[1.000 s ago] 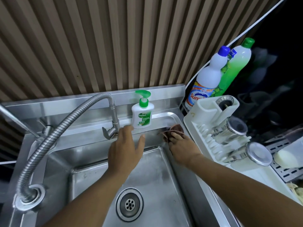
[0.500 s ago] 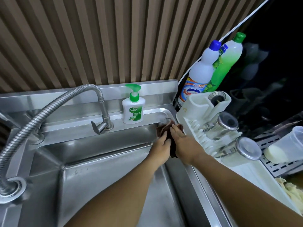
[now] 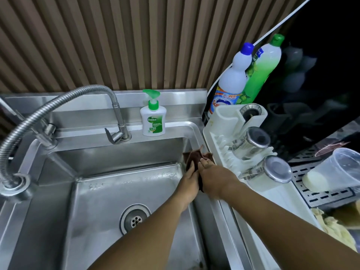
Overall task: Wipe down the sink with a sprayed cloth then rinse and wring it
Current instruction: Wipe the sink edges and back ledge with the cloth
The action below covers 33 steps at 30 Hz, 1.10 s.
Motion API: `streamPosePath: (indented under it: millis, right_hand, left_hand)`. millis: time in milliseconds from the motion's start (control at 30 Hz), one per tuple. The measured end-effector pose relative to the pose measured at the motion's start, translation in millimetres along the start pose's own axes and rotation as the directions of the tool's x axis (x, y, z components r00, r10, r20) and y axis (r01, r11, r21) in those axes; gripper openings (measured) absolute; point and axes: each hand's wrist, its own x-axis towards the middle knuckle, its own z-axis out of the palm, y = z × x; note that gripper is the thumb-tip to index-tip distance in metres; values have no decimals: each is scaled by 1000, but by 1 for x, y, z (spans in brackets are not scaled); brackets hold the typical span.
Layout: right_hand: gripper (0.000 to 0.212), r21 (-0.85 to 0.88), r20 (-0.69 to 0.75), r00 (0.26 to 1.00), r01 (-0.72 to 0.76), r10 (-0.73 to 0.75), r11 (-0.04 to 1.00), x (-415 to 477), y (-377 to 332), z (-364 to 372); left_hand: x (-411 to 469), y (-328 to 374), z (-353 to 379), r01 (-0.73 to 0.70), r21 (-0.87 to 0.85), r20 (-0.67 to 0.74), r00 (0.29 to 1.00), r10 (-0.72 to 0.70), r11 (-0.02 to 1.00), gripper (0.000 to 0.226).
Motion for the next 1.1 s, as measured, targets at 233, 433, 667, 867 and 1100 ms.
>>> streamPosePath:
  millis: [233, 433, 667, 867, 1100]
  right_hand:
    - [80, -92, 46, 998, 56, -52, 994, -41, -6, 15]
    - [76, -146, 59, 995, 89, -82, 985, -75, -8, 26]
    - [56, -269, 91, 993, 103, -81, 958, -109, -15, 27]
    - [40, -265, 141, 982, 160, -126, 951, -135, -13, 30]
    - [26, -265, 173, 972, 201, -158, 943, -155, -19, 43]
  left_hand:
    - [-39, -18, 14, 23, 42, 9, 1000, -24, 999, 49]
    - [-73, -29, 25, -1, 94, 16, 1000, 0, 996, 42]
    - [-104, -40, 32, 9, 180, 49, 999, -18, 984, 41]
    - [-126, -48, 38, 33, 244, 85, 995, -55, 969, 31]
    - [-146, -50, 43, 69, 356, 93, 990, -108, 932, 22]
